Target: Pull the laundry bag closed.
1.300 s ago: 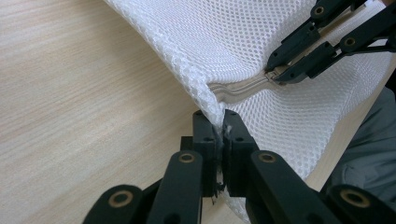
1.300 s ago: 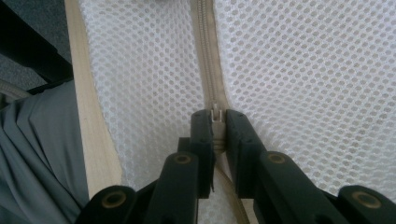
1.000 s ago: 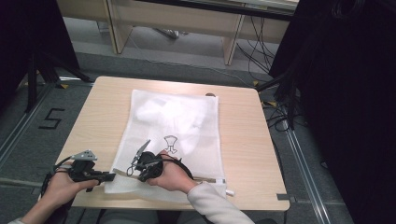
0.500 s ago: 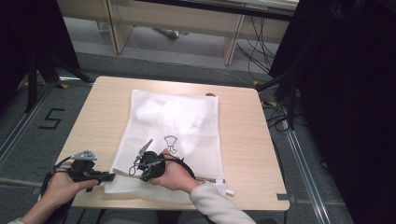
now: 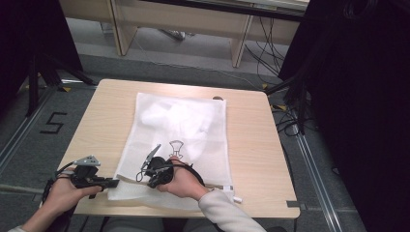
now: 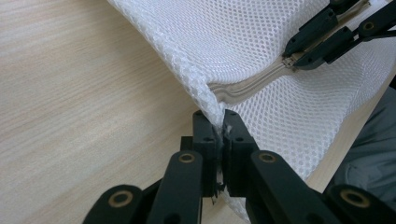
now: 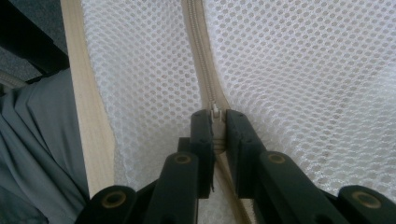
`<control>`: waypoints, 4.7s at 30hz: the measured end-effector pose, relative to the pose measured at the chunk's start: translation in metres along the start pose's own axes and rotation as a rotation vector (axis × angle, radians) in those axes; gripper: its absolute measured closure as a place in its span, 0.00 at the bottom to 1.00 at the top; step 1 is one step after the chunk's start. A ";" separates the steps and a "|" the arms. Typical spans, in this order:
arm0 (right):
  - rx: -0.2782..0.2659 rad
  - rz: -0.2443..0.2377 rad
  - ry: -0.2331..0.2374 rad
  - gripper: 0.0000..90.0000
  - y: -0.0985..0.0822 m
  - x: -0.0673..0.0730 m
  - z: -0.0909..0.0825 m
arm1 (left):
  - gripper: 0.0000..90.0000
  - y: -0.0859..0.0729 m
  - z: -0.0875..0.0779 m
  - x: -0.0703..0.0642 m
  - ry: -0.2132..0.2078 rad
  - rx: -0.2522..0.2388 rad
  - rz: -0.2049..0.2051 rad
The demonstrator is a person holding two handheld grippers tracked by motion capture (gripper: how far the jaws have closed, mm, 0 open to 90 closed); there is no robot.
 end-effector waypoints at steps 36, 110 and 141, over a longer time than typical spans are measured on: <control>-0.001 0.036 -0.013 0.92 -0.010 -0.003 -0.011 | 0.95 0.000 0.000 0.001 -0.004 0.008 -0.006; -0.023 0.071 -0.039 0.92 -0.035 -0.015 -0.038 | 0.95 -0.002 0.000 0.003 0.006 0.008 -0.020; -0.018 0.092 -0.040 0.91 -0.046 -0.020 -0.049 | 0.95 -0.001 -0.001 0.004 0.013 0.012 -0.014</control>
Point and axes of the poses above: each handheld gripper's, and its own axes: z roughly forward along the jaws, y roughly out of its top, x roughly to its left, the point moved 1 cm from there along z, roughly forward along the jaws, and after that the axes turned 4 degrees about -y, right-handed, at the moved point
